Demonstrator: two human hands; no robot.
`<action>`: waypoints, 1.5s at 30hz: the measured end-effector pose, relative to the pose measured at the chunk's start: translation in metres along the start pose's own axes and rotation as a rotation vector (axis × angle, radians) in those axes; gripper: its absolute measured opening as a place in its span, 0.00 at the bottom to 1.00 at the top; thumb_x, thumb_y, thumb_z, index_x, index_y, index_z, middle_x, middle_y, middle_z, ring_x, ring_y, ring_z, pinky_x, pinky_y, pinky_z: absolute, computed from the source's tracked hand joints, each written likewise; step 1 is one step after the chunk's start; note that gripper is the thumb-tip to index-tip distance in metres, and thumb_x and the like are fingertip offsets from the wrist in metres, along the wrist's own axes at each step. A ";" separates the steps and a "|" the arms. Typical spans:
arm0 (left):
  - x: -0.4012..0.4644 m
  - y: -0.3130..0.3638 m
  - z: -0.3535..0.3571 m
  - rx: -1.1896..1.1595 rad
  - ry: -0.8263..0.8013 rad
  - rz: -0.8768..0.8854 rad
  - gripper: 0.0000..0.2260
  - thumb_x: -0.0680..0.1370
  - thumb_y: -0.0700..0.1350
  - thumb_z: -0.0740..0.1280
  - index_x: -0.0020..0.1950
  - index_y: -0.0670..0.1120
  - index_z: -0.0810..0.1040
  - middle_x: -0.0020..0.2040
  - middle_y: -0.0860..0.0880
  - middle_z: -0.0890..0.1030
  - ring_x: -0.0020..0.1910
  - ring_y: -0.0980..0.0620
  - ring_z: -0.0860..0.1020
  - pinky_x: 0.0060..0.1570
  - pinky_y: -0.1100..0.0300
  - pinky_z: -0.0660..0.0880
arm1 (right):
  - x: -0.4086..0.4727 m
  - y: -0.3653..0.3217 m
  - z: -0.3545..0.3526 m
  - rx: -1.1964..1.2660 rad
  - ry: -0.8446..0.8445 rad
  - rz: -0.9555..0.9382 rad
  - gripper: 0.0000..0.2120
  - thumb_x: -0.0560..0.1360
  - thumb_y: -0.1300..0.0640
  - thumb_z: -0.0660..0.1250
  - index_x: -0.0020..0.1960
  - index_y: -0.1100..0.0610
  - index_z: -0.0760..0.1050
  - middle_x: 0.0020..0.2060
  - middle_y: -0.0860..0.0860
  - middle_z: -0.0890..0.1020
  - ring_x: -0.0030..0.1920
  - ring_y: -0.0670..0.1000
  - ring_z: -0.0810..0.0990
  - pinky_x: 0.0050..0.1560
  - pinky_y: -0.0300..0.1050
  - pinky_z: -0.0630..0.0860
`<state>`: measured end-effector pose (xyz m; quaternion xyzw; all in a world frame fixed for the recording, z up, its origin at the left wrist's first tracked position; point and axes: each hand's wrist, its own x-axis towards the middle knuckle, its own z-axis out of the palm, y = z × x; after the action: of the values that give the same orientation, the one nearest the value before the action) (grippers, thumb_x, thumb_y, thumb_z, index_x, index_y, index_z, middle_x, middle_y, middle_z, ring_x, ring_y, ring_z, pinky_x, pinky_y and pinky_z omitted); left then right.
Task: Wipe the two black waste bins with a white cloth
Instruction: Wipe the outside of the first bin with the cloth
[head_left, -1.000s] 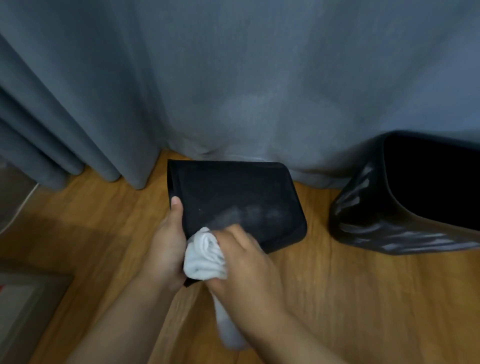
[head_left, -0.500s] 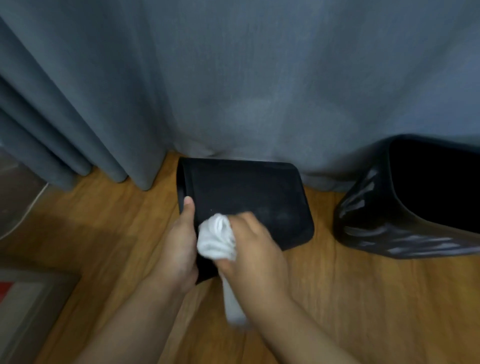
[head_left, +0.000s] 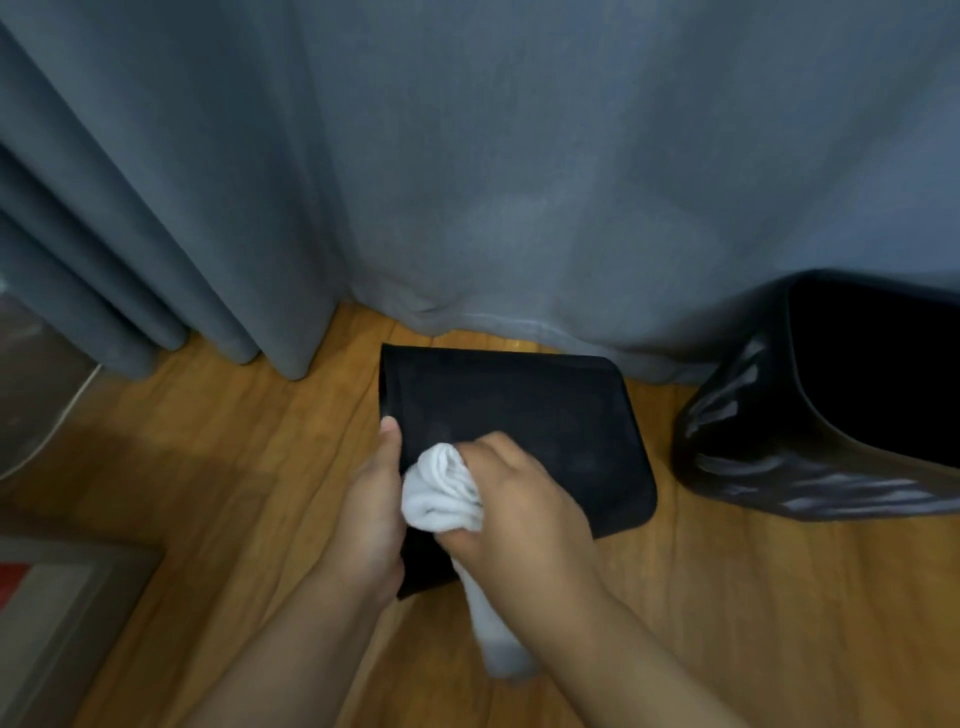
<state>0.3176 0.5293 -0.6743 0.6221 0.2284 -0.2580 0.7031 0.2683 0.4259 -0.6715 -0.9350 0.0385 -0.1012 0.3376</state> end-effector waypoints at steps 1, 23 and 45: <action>0.001 0.001 0.001 0.015 0.025 0.003 0.26 0.81 0.63 0.55 0.58 0.43 0.79 0.52 0.44 0.84 0.52 0.49 0.82 0.53 0.53 0.78 | 0.007 0.006 -0.004 -0.040 0.000 0.028 0.13 0.68 0.48 0.59 0.50 0.50 0.74 0.44 0.44 0.73 0.43 0.47 0.75 0.37 0.42 0.74; 0.003 0.008 0.010 0.100 0.102 0.188 0.17 0.83 0.60 0.53 0.53 0.54 0.78 0.51 0.56 0.82 0.49 0.60 0.80 0.43 0.66 0.74 | 0.004 0.096 -0.044 -0.067 0.111 0.479 0.08 0.71 0.55 0.68 0.47 0.52 0.70 0.40 0.46 0.72 0.40 0.45 0.74 0.38 0.34 0.65; 0.007 0.020 0.013 0.078 0.157 0.107 0.23 0.82 0.60 0.54 0.52 0.45 0.80 0.48 0.46 0.83 0.46 0.53 0.81 0.49 0.62 0.74 | -0.024 0.011 0.003 0.151 0.039 0.153 0.18 0.66 0.50 0.66 0.55 0.42 0.69 0.50 0.40 0.73 0.49 0.43 0.73 0.46 0.39 0.73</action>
<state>0.3358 0.5173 -0.6621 0.6787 0.2388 -0.1792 0.6710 0.2458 0.4227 -0.6840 -0.8992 0.1084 -0.0958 0.4130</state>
